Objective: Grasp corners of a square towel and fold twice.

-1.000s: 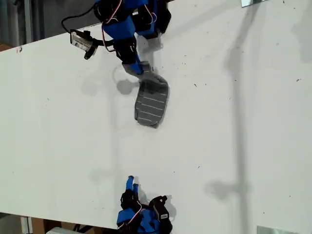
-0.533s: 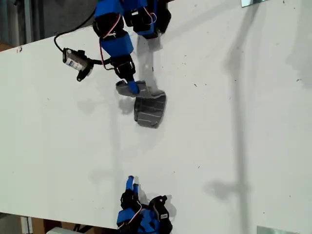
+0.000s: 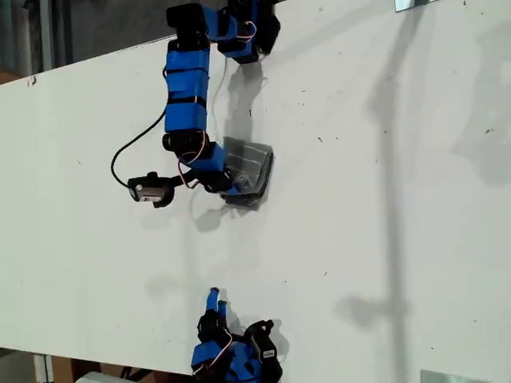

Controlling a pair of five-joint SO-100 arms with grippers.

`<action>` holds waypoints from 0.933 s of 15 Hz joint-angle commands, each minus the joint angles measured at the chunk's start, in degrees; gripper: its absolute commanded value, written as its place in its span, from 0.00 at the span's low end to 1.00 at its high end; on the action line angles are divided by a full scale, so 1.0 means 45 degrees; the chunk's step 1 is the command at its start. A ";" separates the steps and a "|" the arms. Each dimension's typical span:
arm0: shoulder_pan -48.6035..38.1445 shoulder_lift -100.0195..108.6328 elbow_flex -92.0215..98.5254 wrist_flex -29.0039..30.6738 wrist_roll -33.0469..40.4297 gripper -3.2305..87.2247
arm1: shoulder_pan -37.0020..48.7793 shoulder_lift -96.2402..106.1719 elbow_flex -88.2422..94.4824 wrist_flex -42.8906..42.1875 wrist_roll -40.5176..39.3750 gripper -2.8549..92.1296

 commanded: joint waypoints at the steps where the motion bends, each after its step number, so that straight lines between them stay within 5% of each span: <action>1: 0.0000 0.0098 -0.0059 -0.0137 -0.0078 0.25 | 0.0156 -0.0059 -0.1016 -0.0391 -0.0586 0.03; 4: 0.0020 0.0098 -0.0059 -0.0137 -0.0098 0.25 | 0.0293 -0.0508 -0.0898 -0.0508 -0.0605 0.03; 6: 0.0020 0.0098 -0.0059 -0.0137 -0.0098 0.25 | 0.0449 -0.0469 -0.0840 -0.0625 -0.0605 0.29; 8: 0.0020 0.0098 -0.0059 -0.0137 -0.0078 0.25 | 0.1270 0.0918 -0.1152 0.0820 -0.0605 0.33; 12: 0.0020 0.0098 -0.0059 -0.0137 -0.0059 0.25 | 0.3320 1.1016 0.3906 0.1582 -0.0176 0.33; 14: 0.0000 0.0098 -0.0078 -0.0137 -0.0059 0.25 | 0.2793 1.6738 0.9121 0.0937 0.1172 0.33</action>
